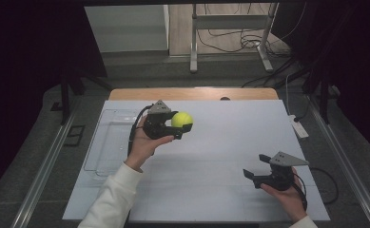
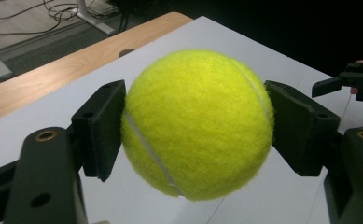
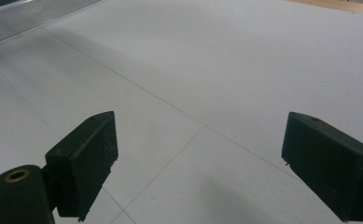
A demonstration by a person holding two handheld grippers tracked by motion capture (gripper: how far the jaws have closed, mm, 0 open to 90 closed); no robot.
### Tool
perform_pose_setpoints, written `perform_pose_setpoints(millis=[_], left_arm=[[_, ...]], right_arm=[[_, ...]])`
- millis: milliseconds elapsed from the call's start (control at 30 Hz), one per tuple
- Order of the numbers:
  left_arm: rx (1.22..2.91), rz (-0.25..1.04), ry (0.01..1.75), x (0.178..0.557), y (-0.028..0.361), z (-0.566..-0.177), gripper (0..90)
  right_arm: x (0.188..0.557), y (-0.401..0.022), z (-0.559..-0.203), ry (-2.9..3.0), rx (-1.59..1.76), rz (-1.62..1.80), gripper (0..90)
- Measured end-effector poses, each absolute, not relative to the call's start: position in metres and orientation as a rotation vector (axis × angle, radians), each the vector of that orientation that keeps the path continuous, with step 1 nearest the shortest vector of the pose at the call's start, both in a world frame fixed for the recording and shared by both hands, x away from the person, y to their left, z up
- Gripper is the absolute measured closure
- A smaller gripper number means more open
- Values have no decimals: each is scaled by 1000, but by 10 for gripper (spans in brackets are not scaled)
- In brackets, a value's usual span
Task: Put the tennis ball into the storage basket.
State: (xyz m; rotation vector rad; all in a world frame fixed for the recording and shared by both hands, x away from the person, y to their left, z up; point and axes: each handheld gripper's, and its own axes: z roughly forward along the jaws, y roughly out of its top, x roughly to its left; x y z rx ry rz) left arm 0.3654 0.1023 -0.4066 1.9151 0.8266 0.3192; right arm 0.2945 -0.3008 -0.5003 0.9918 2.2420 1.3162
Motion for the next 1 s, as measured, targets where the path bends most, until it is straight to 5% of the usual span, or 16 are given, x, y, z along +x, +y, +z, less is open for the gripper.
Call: perform_pose_setpoints(millis=[1000], left_arm=[[1856, 359, 881, 369, 128, -399, 265]], right_arm=[[294, -301, -500, 2241, 990, 1317, 110]])
